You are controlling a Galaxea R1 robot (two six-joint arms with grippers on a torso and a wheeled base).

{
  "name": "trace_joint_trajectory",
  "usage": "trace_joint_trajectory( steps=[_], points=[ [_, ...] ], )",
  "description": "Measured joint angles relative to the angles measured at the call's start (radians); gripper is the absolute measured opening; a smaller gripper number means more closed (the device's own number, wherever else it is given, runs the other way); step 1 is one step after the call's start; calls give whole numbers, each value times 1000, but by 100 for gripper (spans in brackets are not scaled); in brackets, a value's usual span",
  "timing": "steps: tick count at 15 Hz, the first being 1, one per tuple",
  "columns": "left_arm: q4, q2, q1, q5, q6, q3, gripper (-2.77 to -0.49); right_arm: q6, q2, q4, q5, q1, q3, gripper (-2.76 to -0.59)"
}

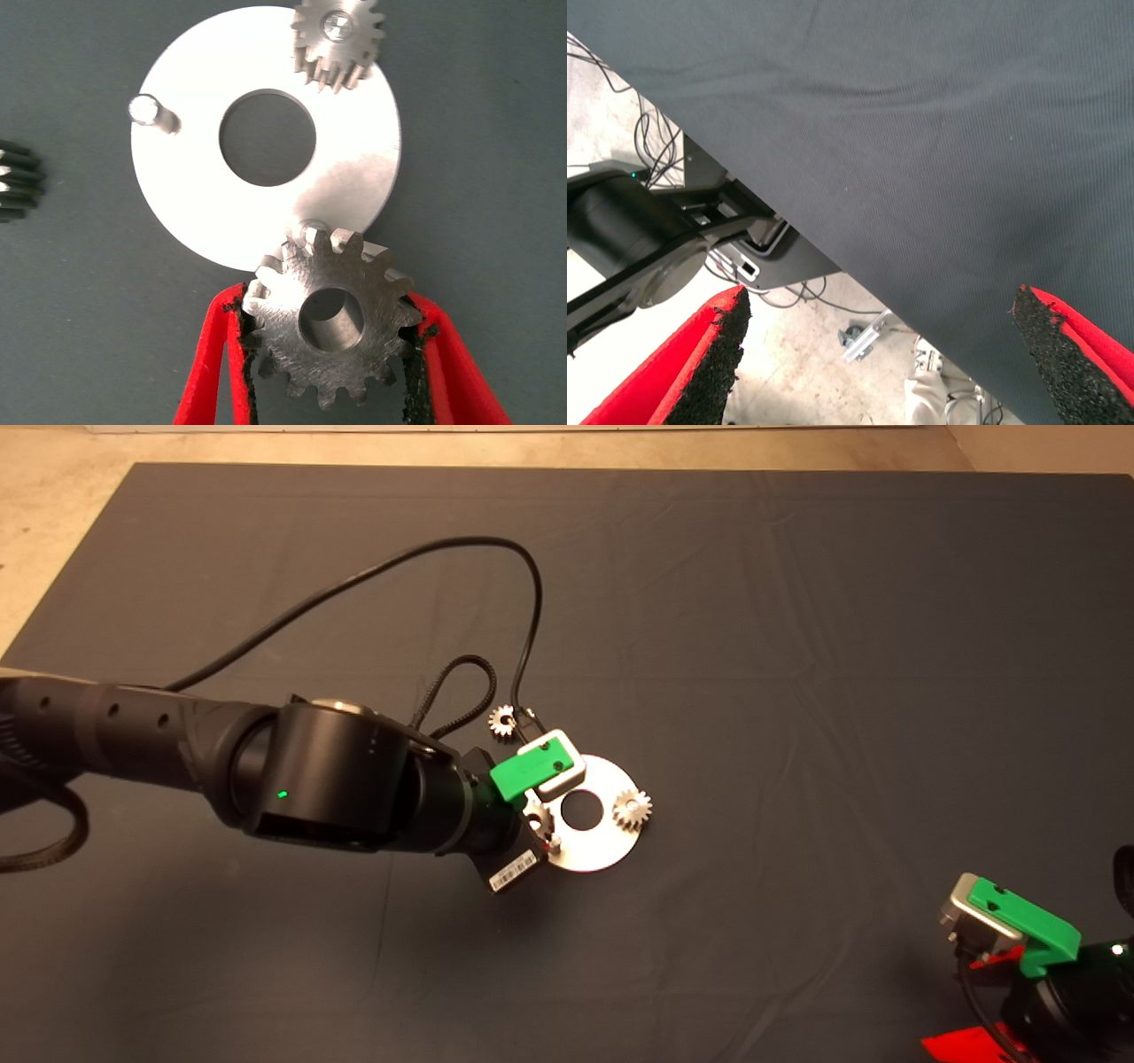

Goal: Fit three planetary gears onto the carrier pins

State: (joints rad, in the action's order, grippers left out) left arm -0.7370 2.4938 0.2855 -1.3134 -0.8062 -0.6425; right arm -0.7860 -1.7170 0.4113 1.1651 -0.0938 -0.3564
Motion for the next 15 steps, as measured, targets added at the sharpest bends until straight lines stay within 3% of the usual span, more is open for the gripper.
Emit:
trace_joint_trajectory(
  steps=[5, 6, 8, 10, 15],
  points=[
    [-4, 0, 0, -5, -21, 22, -259, 0, 0, 0, -1, 0, 0, -116],
    [-21, 0, -4, -5, -21, 22, -259, 0, 0, 0, -1, 0, 0, -116],
    [-62, 0, -30, -5, -21, 21, -259, 0, 11, 0, -1, 0, 0, -116],
    [-70, 0, -67, -5, -20, 20, -260, 0, 20, 0, -1, 0, 0, -116],
    [-86, 0, -66, -5, -20, -3, -261, 0, 25, 0, -3, 0, 0, -116]
  ],
)
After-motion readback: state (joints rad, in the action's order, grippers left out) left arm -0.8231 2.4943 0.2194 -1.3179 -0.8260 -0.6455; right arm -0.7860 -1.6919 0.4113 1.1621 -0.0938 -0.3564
